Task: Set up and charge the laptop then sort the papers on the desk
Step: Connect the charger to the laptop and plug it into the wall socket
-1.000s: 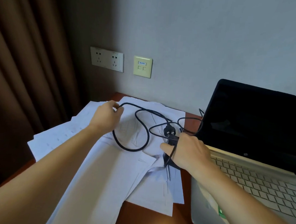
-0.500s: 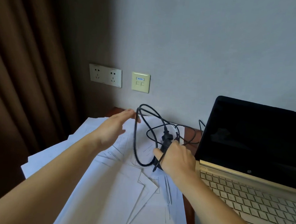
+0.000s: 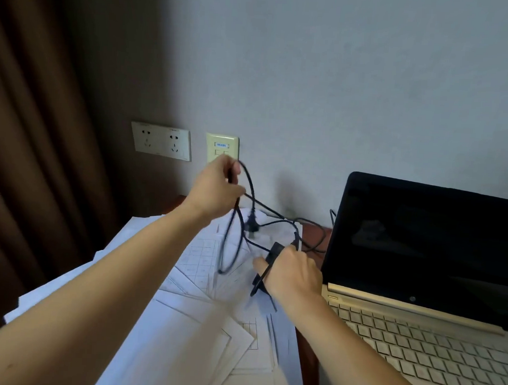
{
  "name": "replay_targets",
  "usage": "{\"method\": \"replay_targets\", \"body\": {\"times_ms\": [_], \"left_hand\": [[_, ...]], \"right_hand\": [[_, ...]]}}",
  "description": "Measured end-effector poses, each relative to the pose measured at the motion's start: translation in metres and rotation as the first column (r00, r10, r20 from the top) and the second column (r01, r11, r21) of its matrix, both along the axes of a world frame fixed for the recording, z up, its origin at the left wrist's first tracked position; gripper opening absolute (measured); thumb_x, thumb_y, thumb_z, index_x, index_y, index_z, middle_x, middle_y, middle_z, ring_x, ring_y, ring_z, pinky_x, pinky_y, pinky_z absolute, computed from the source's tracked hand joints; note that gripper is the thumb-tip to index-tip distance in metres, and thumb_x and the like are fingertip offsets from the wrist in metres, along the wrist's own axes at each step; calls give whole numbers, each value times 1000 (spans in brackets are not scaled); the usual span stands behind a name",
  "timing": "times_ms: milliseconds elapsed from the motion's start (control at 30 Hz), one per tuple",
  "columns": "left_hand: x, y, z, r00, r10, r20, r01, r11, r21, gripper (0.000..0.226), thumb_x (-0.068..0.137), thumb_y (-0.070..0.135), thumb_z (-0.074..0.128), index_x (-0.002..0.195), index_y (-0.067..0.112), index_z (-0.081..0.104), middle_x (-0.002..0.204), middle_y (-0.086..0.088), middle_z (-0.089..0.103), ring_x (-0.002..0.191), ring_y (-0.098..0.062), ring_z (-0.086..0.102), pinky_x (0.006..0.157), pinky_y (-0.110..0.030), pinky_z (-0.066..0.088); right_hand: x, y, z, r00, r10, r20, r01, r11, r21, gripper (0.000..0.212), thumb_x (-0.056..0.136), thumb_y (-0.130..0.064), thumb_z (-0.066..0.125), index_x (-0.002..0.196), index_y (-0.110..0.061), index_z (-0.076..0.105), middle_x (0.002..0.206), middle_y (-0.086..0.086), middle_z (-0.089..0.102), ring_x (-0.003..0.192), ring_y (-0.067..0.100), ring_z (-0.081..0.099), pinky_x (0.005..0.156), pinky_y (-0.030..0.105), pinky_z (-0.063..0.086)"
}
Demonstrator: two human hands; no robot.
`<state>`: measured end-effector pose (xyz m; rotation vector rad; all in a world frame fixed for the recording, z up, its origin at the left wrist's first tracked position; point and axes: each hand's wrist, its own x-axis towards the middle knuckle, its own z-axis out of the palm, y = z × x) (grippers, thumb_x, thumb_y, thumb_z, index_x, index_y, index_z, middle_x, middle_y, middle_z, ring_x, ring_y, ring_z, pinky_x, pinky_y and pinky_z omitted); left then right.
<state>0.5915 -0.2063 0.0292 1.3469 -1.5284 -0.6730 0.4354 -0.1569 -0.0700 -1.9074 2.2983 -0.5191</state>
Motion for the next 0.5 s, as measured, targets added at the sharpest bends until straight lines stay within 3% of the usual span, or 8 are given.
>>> {"method": "replay_targets", "body": {"times_ms": [100, 167, 233, 333, 500], "left_hand": [[-2, 5, 30, 999, -13, 52, 23, 979, -205, 20, 95, 6, 62, 96, 24, 52, 86, -1, 56, 72, -19, 53, 67, -28, 49], [0, 9, 52, 997, -48, 65, 64, 960, -273, 21, 98, 12, 60, 111, 29, 57, 93, 0, 60, 71, -15, 56, 65, -21, 49], [4, 14, 70, 993, -118, 30, 122, 953, -276, 33, 101, 13, 58, 130, 29, 55, 100, -2, 67, 77, -14, 64, 74, -25, 56], [16, 27, 86, 954, -256, -157, 219, 950, -223, 46, 103, 9, 56, 146, 24, 48, 104, -7, 73, 82, -18, 71, 81, -31, 60], [34, 34, 84, 954, -193, -229, 159, 975, -155, 30, 104, 4, 52, 133, 9, 61, 102, -4, 75, 88, -19, 75, 89, -41, 60]], "right_hand": [[2, -10, 1, 999, -30, 27, 29, 999, 36, 61, 85, -64, 56, 111, -9, 57, 107, 9, 67, 100, 29, 64, 66, 30, 45], [4, -14, 4, 998, -51, 26, 49, 996, 70, 61, 87, -60, 57, 119, -8, 54, 112, 10, 67, 103, 28, 65, 66, 29, 44], [4, -15, 8, 999, -51, 7, 50, 995, 91, 65, 91, -58, 54, 130, -7, 46, 118, 11, 65, 108, 29, 63, 70, 31, 46], [0, -14, 13, 1000, -30, 8, 29, 992, 123, 67, 94, -55, 49, 140, -9, 34, 126, 13, 59, 115, 32, 58, 81, 37, 50], [-5, -9, 26, 994, 58, 92, -80, 963, 256, 93, 92, -59, 52, 157, -21, -1, 141, 15, 49, 119, 34, 55, 86, 38, 54]]}}
